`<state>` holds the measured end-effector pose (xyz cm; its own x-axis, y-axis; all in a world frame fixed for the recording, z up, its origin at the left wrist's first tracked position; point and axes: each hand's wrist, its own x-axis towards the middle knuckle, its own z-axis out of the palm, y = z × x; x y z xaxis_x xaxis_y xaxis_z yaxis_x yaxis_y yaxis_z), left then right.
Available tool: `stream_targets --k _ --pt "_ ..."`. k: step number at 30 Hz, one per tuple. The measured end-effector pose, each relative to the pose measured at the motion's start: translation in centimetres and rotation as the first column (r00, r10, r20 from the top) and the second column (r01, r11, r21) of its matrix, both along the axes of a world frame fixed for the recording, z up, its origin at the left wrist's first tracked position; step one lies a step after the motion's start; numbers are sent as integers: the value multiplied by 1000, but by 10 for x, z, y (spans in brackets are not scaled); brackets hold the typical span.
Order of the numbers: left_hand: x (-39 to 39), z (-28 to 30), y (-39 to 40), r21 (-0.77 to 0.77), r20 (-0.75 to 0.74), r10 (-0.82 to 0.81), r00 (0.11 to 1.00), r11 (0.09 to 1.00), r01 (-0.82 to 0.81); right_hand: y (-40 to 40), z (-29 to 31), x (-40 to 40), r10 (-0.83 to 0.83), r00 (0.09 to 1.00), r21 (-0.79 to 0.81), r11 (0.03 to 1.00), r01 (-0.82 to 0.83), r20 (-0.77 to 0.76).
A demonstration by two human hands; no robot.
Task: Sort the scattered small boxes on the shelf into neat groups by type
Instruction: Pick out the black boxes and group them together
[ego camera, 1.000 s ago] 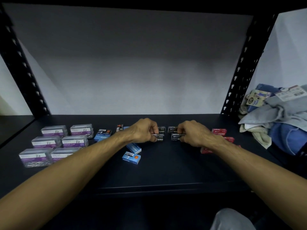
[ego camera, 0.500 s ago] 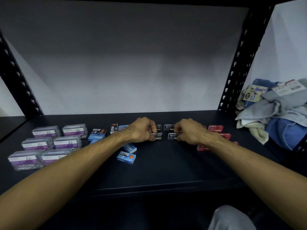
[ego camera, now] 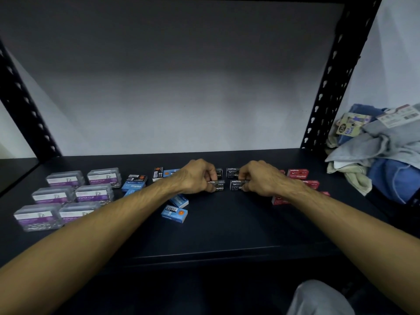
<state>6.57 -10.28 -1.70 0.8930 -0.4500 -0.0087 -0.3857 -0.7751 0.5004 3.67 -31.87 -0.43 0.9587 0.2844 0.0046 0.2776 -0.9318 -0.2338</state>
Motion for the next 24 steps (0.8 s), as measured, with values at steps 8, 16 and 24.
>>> stream_targets --k 8,16,24 --pt "-4 7 11 -45 -10 1 1000 999 -2 4 7 -2 -24 1000 -21 999 25 18" --pt "1 42 71 -72 79 147 986 987 -141 29 23 -2 29 991 39 999 -34 128" --pt "17 48 148 136 38 179 983 974 -183 98 26 15 179 972 32 982 -186 152"
